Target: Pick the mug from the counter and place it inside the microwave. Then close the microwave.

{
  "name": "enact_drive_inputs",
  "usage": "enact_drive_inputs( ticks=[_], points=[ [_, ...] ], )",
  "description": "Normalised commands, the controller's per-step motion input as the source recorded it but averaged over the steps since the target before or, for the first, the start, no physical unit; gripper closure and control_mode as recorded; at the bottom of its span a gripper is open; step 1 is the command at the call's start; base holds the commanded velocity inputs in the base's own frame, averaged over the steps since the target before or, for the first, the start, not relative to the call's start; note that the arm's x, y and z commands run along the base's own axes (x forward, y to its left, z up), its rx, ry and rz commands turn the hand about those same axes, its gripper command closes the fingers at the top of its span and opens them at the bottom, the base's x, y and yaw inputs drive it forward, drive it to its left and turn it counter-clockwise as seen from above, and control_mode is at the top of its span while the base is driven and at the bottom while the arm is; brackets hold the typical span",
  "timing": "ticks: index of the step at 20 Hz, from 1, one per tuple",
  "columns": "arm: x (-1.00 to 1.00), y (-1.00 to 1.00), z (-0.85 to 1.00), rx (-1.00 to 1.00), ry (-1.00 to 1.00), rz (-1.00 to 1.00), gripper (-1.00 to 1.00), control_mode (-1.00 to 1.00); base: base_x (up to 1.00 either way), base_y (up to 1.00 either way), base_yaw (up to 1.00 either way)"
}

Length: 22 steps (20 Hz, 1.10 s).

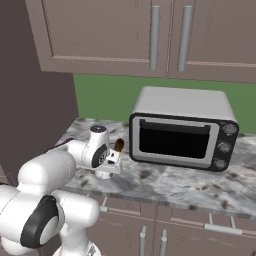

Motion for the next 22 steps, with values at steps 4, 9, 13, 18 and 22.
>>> enact_drive_inputs(
  ticks=[4,9,13,18,22],
  points=[
    [0.0,0.0,-0.14,0.0,0.0,0.0,-1.0,-1.0,0.0,0.0,0.0],
    [0.04,0.0,-0.12,0.0,0.0,0.0,-1.0,-1.0,0.0,0.0,0.0],
    [0.0,0.0,0.0,0.0,0.0,0.0,-1.0,-1.0,0.0,0.0,0.0],
    [0.0,0.0,0.0,0.0,0.0,0.0,-1.0,-1.0,0.0,0.0,0.0],
    [0.0,0.0,0.0,0.0,0.0,0.0,1.0,-1.0,0.0,0.0,0.0]
  ],
)
